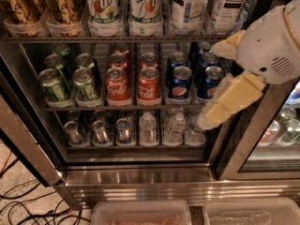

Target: Pick orange can from top shelf of fridge

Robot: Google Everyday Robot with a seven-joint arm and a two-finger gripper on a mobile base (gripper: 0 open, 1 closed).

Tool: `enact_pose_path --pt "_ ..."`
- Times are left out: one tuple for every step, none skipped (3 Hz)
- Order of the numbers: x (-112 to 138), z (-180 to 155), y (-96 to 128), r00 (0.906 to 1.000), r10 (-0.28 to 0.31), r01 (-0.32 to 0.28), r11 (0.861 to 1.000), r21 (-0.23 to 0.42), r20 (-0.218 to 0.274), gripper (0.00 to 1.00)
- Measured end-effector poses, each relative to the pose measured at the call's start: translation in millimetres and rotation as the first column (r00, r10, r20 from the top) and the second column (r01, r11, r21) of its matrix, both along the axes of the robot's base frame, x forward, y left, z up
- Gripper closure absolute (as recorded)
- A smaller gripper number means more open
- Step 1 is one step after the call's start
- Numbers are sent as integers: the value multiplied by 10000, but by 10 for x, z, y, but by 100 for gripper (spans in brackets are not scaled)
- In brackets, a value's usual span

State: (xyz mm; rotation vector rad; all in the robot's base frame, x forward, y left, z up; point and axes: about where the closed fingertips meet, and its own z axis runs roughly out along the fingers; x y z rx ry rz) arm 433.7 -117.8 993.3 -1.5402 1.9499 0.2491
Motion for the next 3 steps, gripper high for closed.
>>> enact_pose_path --pt "21 -41 311 9989 -161 80 9836 1804 435 0" --pt "70 -116 710 9958 -352 42 9397 3421 846 0" --pt "118 74 883 9925 -584 81 9081 4186 1075 0"
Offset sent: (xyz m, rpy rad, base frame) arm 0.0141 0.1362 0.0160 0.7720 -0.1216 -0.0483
